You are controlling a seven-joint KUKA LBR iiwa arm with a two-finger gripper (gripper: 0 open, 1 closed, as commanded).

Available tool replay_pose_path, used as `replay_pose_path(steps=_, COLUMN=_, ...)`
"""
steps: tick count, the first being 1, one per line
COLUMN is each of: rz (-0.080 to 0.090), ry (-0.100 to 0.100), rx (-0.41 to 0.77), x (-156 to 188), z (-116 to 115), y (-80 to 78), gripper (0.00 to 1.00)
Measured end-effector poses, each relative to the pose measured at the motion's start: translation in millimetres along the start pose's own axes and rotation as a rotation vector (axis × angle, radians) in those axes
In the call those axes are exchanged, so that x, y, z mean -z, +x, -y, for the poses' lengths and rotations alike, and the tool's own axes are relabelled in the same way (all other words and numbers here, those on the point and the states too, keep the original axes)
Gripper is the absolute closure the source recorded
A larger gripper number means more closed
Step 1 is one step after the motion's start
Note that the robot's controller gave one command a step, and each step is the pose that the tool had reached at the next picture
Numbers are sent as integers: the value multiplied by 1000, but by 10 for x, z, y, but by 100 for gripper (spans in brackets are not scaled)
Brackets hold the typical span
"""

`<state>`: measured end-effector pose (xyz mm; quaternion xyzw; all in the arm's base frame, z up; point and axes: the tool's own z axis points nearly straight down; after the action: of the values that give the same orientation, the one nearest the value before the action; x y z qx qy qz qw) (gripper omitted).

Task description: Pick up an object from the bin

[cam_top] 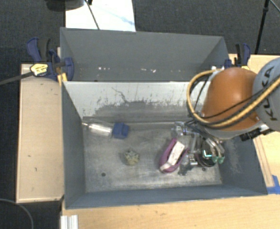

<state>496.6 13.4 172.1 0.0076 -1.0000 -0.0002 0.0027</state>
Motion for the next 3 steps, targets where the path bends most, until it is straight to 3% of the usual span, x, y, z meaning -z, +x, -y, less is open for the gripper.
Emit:
replay_pose_path(steps=1, rz=7, ry=1, rx=370, x=-1013, z=179, y=-412, gripper=0)
replay_pose_path(steps=2, rz=12, ry=2, rx=492, x=-706, z=-25, y=-350, gripper=0)
replay_pose_path(steps=3, rz=13, ry=3, rx=576, x=-510, z=76, y=-404, gripper=0)
